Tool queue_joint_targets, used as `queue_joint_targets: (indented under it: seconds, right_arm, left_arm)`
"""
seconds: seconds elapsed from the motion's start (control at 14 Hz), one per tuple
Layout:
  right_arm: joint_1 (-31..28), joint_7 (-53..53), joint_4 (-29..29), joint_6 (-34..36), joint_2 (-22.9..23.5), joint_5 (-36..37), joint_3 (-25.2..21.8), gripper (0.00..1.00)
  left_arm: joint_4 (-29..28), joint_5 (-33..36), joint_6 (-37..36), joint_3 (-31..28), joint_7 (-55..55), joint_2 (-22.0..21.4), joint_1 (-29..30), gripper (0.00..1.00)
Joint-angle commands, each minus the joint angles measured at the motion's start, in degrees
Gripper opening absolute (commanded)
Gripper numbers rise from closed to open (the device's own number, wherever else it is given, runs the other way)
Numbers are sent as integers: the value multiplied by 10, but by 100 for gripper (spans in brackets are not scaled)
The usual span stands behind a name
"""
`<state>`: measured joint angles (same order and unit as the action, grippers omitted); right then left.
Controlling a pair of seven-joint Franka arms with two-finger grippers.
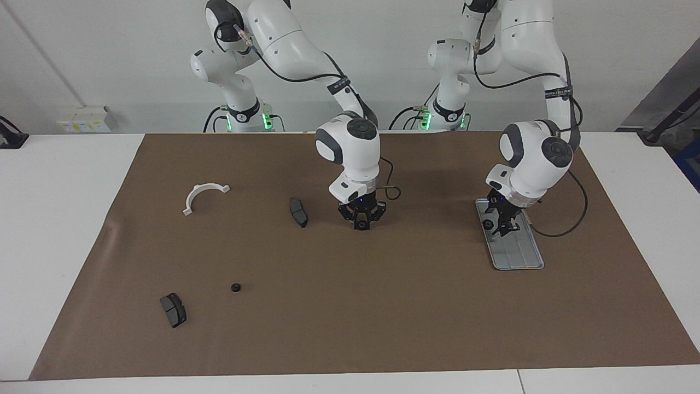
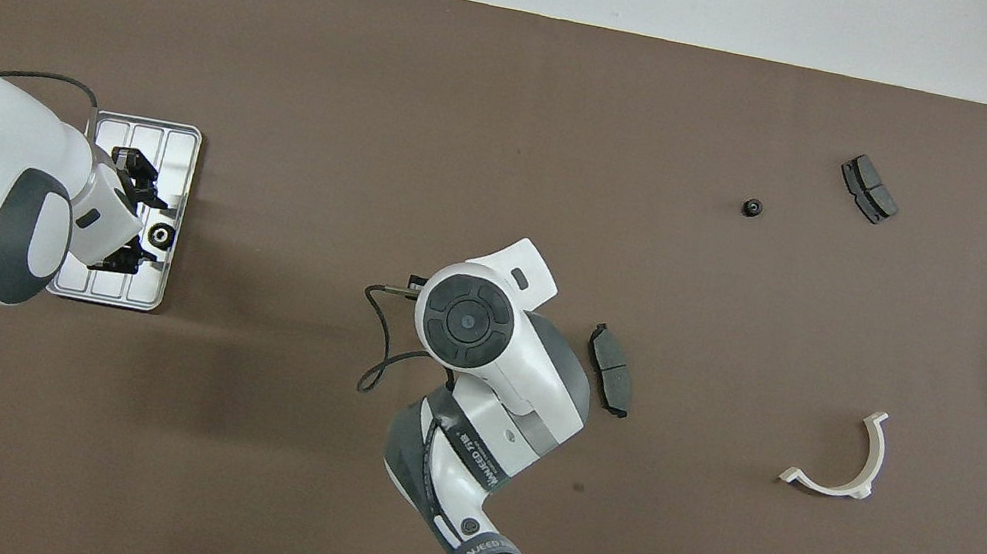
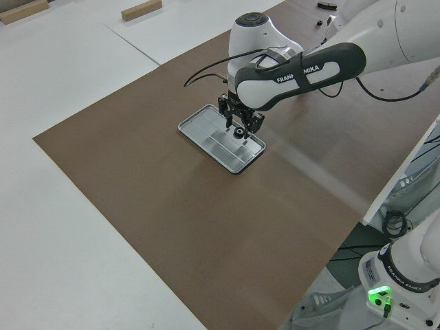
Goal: Place bearing gear from tray to pile
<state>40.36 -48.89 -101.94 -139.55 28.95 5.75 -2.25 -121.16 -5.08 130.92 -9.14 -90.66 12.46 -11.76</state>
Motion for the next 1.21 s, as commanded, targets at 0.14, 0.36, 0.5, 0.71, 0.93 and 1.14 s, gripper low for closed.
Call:
queue_joint_targets:
  seconds: [0.14, 0.36, 0.5, 0.71, 0.93, 1.14]
  right_arm:
    - [-18, 12, 15, 22, -8, 3, 1, 0]
    - [-49, 17, 10, 68, -61, 3, 1, 0]
    - [-83, 46, 6, 104, -98, -5, 1, 0]
    - [-159, 125, 6, 145, -126, -7, 1, 0]
    - [-249, 272, -3, 144, -126, -28, 1, 0]
    - [-317, 387, -25, 135, -126, -45, 1, 0]
  left_arm:
    - [-21, 10, 24, -5, 0, -12, -15, 49]
    - [-21, 10, 24, -5, 0, -11, -16, 36]
    - [-21, 10, 26, -5, 0, -11, -17, 27]
    - [-21, 10, 25, -5, 1, -11, -14, 13]
    - [-14, 10, 20, -6, 1, -10, -8, 5]
    - [12, 10, 9, -7, 1, -8, 2, 5]
